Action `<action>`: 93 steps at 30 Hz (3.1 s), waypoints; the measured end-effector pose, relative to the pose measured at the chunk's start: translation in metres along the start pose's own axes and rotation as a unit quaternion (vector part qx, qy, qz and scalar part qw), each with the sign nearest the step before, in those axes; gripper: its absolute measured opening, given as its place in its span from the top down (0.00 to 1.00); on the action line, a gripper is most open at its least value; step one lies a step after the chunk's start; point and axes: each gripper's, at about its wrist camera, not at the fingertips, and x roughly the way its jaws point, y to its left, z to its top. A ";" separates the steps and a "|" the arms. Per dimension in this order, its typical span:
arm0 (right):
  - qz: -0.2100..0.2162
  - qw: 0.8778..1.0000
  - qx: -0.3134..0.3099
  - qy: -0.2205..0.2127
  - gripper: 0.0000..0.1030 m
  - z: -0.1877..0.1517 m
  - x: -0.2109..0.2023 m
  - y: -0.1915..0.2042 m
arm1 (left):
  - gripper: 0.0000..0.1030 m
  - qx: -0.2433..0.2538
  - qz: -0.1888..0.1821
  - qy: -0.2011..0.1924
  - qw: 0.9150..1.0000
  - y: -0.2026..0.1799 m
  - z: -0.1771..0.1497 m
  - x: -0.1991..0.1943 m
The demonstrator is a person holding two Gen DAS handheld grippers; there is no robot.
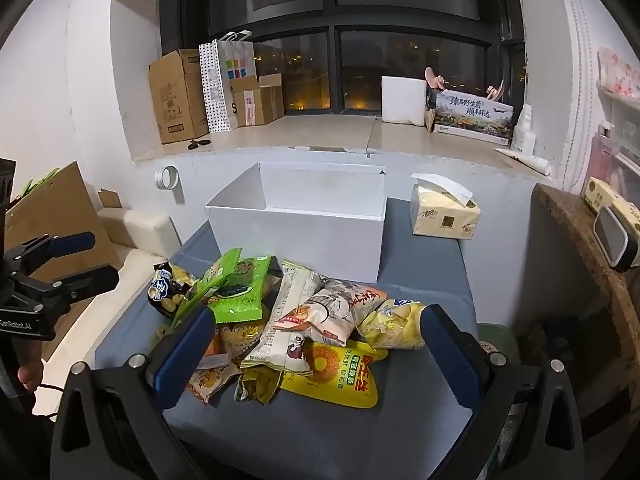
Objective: Organize snacks
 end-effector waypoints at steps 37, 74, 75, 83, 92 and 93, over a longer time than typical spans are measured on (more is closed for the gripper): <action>-0.008 1.000 0.000 0.002 0.00 -0.002 -0.002 0.000 | 0.00 0.002 -0.005 0.005 1.000 -0.005 -0.005 0.004; -0.007 1.000 -0.002 0.005 0.00 -0.006 0.000 0.003 | 0.00 0.003 -0.003 0.006 1.000 -0.006 -0.007 0.005; -0.007 1.000 -0.003 0.006 0.00 -0.006 0.001 0.003 | 0.00 0.003 -0.003 0.006 1.000 -0.006 -0.006 0.005; -0.006 1.000 -0.003 0.015 0.00 -0.008 0.008 0.003 | 0.00 0.003 -0.004 0.005 1.000 -0.006 -0.007 0.005; -0.008 0.995 0.006 0.099 0.00 -0.005 0.078 -0.004 | 0.00 0.001 -0.003 0.009 1.000 -0.002 -0.009 0.007; -0.004 0.994 0.013 0.109 0.00 -0.002 0.089 -0.006 | 0.00 0.000 -0.003 0.010 1.000 -0.002 -0.009 0.007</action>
